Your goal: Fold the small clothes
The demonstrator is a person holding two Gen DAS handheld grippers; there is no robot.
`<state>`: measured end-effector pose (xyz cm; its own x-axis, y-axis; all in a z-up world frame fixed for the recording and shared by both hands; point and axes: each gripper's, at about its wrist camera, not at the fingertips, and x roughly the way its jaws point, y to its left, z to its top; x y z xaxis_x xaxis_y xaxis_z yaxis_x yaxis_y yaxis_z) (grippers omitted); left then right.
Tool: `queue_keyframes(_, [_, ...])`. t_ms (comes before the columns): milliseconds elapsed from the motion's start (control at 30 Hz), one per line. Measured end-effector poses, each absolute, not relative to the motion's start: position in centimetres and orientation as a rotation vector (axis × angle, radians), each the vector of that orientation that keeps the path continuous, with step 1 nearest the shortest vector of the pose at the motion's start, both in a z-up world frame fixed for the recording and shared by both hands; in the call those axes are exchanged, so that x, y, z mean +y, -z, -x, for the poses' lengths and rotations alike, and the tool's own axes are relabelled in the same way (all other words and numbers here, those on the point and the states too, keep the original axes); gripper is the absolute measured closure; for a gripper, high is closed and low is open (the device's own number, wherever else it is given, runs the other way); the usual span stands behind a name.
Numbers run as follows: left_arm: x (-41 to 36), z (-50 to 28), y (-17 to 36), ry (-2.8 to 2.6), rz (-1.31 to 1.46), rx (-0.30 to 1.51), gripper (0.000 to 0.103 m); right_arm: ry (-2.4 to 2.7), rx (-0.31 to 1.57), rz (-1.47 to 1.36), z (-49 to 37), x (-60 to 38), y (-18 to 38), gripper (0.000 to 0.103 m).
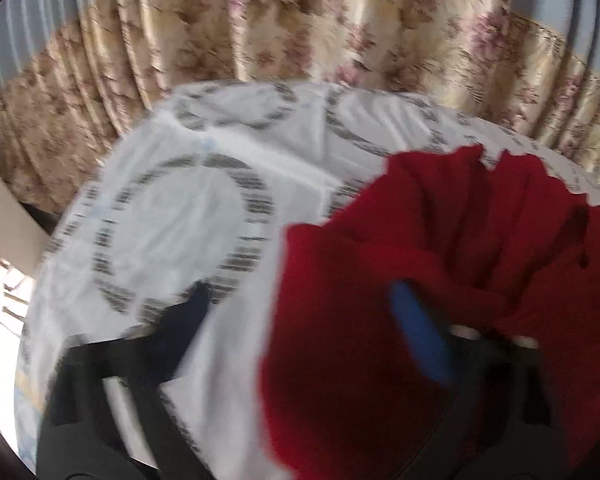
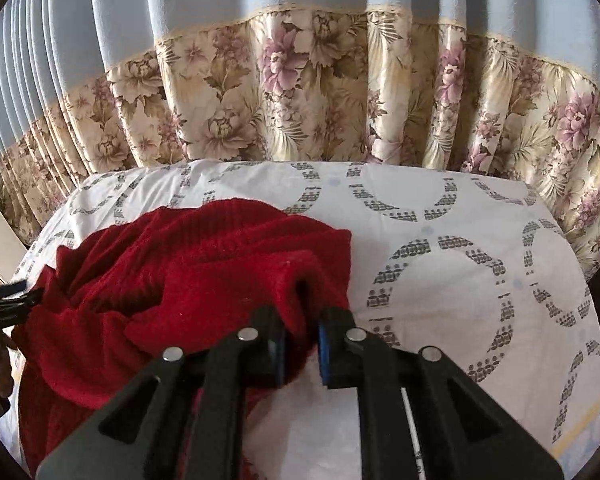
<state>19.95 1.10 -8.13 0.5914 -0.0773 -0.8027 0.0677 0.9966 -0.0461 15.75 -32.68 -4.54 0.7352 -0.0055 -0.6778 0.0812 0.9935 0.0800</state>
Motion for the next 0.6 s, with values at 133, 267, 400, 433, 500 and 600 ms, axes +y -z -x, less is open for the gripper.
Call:
queue_keyframes(133, [-1.0,-19.6,7.7,0.136,-0.041,0.917,0.092,0.059,0.726,-0.128,-15.5,-33.6,4.4,0.091])
queue_keyframes(267, [-0.1,-19.9,6.1,0.128,-0.026,0.871,0.096,0.085,0.692,-0.123,-15.4,-34.9,3.6,0.091])
queue_keyframes(400, [1.5,-21.5,3.7,0.064,-0.053,0.804,0.096,0.136,0.651,-0.115,-15.7,-37.5,2.0,0.092])
queue_keyframes(433, [1.9,-22.2,3.1,0.050,-0.057,0.795,0.096,0.156,0.639,-0.107,-15.9,-38.5,1.5,0.092])
queue_keyframes(500, [2.7,-23.4,2.3,0.014,-0.063,0.773,0.096,0.187,0.630,-0.101,-16.4,-40.2,1.0,0.092])
queue_keyframes(600, [4.0,-25.7,1.4,-0.030,-0.044,0.767,0.096,0.225,0.639,-0.113,-17.1,-43.2,1.0,0.092])
